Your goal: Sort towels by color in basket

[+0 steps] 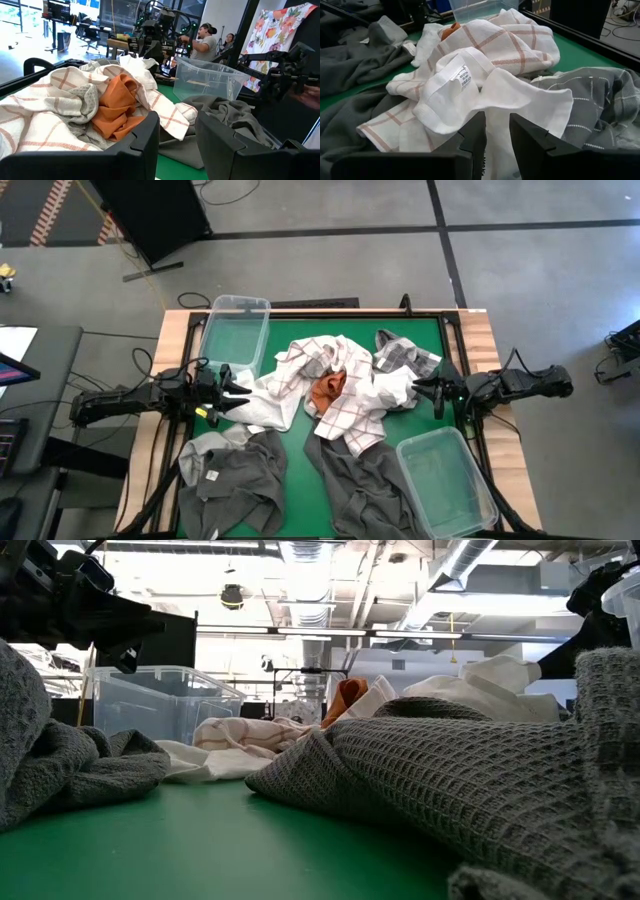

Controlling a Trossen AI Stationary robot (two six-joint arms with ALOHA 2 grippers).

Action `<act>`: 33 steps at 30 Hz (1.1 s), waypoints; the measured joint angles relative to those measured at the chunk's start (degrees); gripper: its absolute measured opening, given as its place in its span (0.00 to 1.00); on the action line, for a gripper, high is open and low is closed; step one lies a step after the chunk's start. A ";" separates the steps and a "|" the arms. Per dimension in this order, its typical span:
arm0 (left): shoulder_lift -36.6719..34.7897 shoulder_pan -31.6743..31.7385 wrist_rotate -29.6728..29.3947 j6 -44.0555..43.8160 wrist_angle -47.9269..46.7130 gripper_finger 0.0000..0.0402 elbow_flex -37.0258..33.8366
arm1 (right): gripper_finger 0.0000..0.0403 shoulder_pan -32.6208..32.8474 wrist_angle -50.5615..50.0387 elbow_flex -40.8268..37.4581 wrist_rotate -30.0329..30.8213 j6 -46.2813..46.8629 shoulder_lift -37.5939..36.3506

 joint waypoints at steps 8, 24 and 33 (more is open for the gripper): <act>0.00 0.00 -0.02 0.02 -0.02 0.29 -0.01 | 0.29 0.00 0.04 0.00 0.04 0.34 0.00; -0.01 0.02 0.00 0.00 -0.02 0.29 -0.01 | 0.29 -0.40 12.91 0.00 1.54 22.11 0.00; -0.01 0.01 -0.01 0.01 -0.01 0.29 -0.01 | 0.29 -1.13 22.90 0.00 1.44 12.44 0.00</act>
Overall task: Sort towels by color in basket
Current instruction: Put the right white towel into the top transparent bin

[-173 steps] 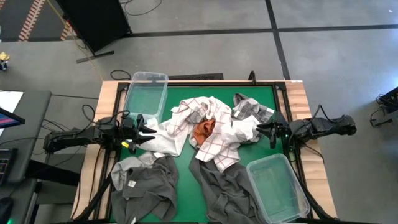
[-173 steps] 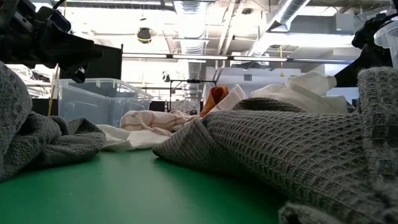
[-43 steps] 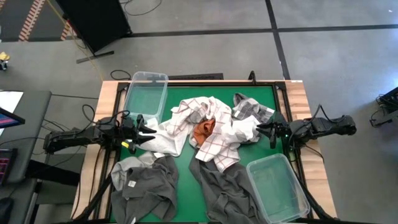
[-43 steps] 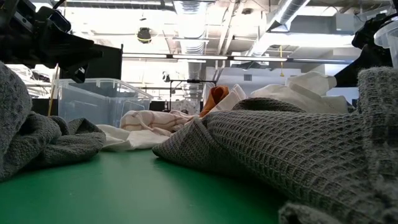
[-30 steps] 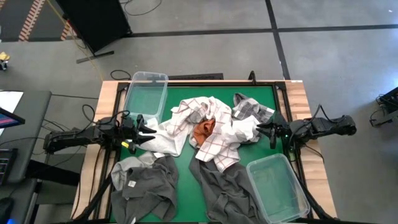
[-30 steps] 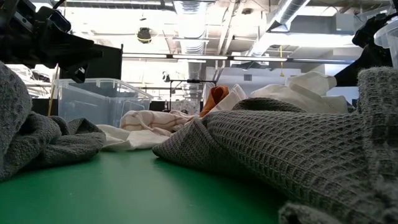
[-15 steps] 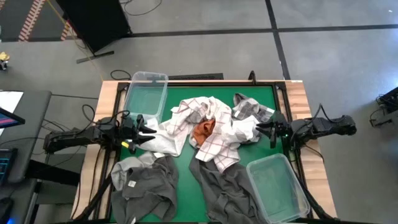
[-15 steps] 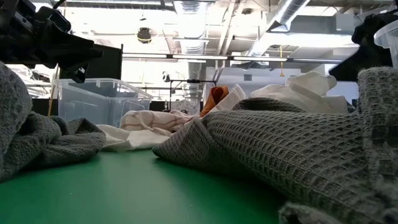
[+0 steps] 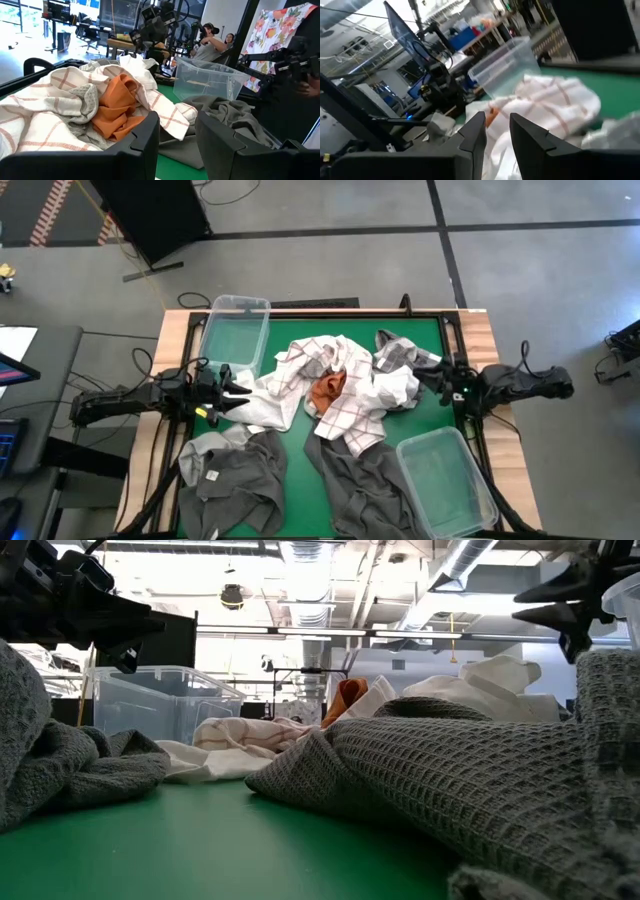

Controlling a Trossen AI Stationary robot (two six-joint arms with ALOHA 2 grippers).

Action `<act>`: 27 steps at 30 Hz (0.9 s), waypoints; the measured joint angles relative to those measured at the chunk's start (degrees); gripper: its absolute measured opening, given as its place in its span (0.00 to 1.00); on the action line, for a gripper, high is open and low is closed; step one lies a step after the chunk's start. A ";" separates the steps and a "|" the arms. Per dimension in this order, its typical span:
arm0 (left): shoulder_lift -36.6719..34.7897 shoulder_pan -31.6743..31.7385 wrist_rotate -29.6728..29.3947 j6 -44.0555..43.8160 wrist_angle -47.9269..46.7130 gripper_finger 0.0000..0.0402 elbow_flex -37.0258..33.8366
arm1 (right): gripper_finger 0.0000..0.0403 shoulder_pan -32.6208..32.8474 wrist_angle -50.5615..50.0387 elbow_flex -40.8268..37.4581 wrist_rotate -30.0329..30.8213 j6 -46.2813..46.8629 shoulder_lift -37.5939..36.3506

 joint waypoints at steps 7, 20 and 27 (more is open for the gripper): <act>0.00 0.01 0.00 0.01 0.00 0.29 -0.01 | 0.29 -0.09 0.08 0.01 0.56 -2.04 0.00; -0.01 0.00 0.01 0.01 0.01 0.29 -0.01 | 0.29 0.12 23.40 0.02 -2.37 -10.95 4.58; 0.00 0.01 0.00 0.01 0.00 0.29 0.00 | 0.29 0.12 29.69 0.02 -6.03 -16.21 12.35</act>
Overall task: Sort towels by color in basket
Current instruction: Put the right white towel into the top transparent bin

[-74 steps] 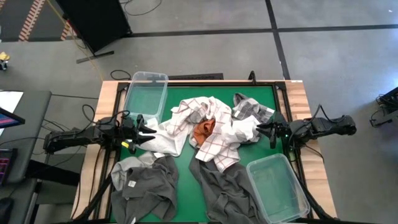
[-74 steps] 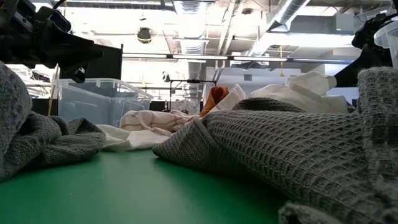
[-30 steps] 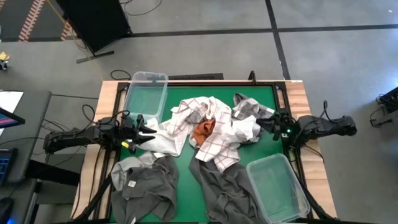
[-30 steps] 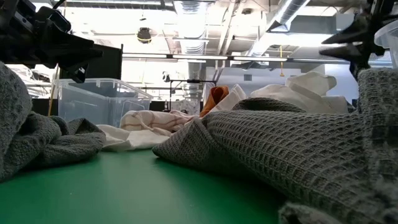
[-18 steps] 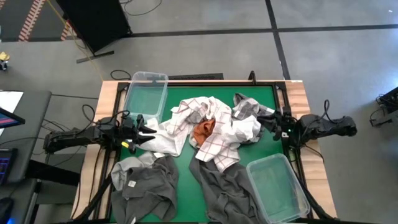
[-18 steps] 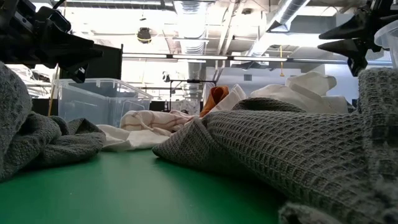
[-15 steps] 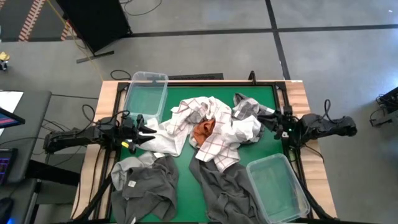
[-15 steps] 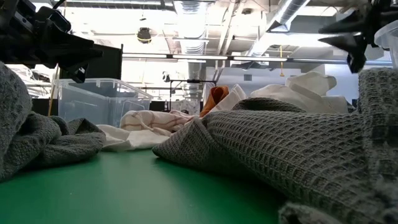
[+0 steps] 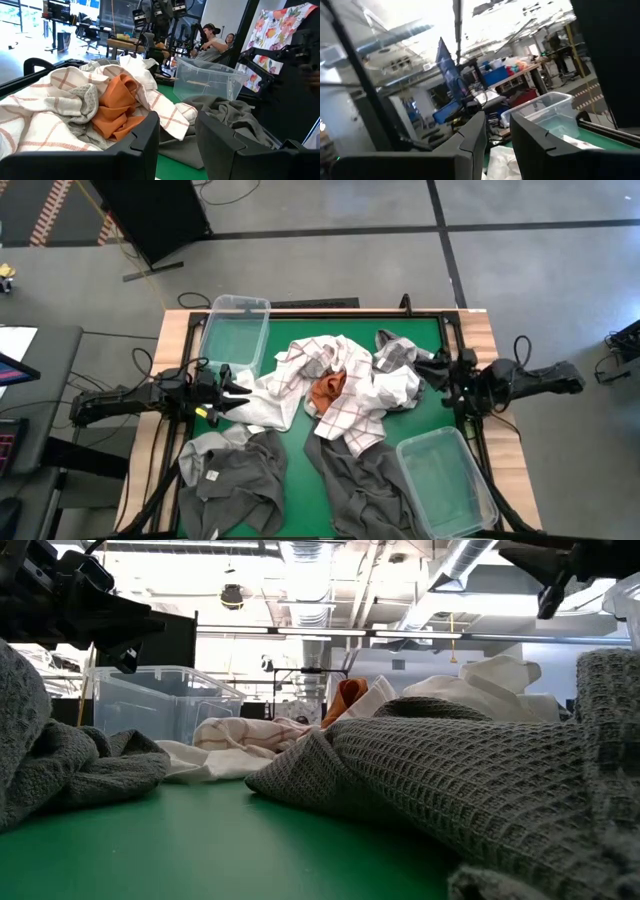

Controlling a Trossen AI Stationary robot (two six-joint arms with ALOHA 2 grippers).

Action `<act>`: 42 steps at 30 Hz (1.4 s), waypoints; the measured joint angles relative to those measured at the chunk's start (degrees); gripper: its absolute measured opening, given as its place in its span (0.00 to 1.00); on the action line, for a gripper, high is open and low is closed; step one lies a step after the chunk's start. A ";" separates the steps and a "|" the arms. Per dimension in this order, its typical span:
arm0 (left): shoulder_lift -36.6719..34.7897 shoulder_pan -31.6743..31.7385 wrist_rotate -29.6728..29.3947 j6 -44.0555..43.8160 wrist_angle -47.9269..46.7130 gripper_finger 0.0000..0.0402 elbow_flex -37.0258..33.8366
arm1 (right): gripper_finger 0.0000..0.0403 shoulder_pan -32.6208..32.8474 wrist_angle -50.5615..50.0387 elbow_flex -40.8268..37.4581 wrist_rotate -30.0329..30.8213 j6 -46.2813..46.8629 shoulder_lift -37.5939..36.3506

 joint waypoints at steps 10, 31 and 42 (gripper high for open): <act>0.00 0.01 0.01 0.00 -0.01 0.29 0.01 | 0.29 0.02 -3.98 2.73 -1.77 -4.09 4.02; -0.01 0.01 0.01 0.00 0.01 0.29 -0.01 | 0.29 0.02 -18.54 2.73 -1.77 -5.53 -1.94; 0.01 0.00 0.18 7.11 7.52 0.29 0.70 | 0.29 0.02 -19.60 2.73 -1.75 -5.49 -1.94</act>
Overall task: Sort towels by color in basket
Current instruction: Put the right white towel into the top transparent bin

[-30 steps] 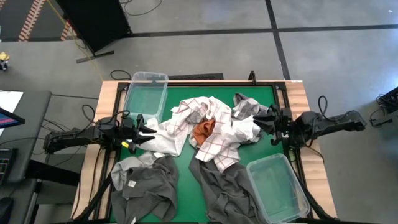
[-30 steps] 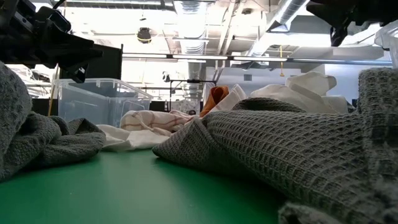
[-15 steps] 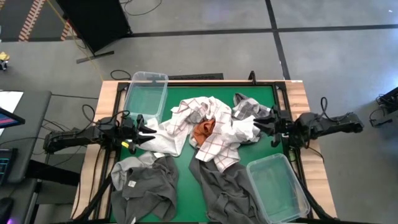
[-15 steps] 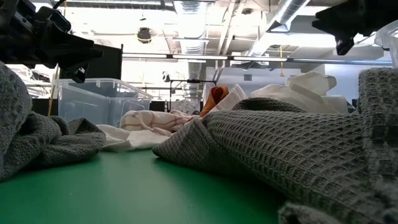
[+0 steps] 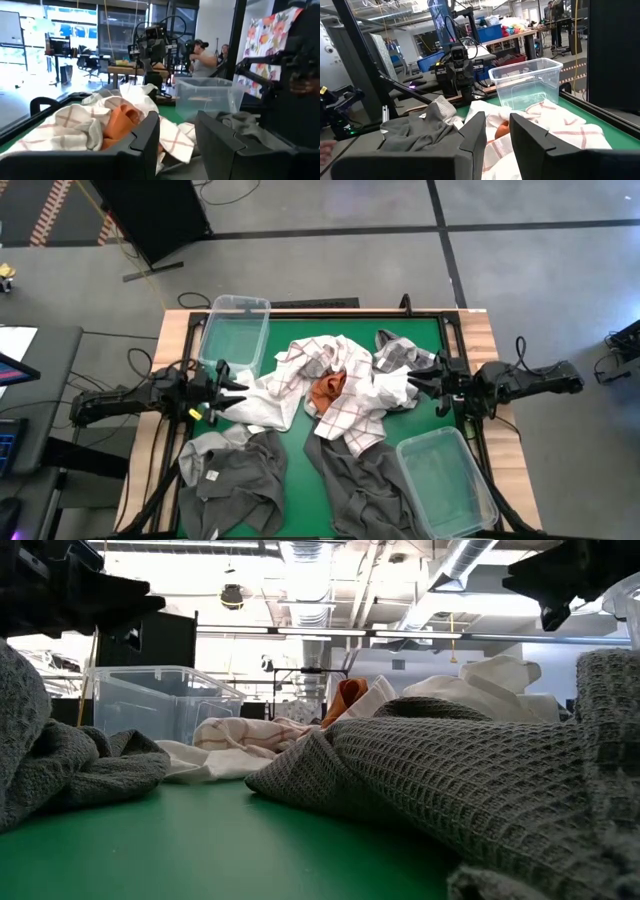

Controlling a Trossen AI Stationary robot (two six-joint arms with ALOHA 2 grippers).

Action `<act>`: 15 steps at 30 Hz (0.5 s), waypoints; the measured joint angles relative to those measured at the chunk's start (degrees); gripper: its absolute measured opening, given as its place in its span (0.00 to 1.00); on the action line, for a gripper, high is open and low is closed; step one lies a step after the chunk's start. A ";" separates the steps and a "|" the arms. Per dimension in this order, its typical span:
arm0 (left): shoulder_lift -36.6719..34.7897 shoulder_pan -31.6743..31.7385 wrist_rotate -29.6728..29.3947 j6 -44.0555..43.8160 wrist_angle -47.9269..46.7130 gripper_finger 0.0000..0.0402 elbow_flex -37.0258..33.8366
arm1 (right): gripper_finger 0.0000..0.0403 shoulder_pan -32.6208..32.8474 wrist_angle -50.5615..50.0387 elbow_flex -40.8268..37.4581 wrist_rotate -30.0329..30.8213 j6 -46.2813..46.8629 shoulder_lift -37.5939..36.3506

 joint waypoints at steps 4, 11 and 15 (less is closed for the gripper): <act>0.00 0.00 -0.03 0.50 -0.06 0.29 0.05 | 0.29 0.00 0.01 0.00 0.00 0.03 -0.02; -0.02 -0.01 -0.21 0.45 2.88 0.29 0.21 | 0.29 0.00 0.00 0.00 0.00 0.08 0.00; 0.00 -0.02 -0.70 0.34 7.08 0.29 0.21 | 0.29 0.00 0.00 0.00 0.00 0.13 -0.02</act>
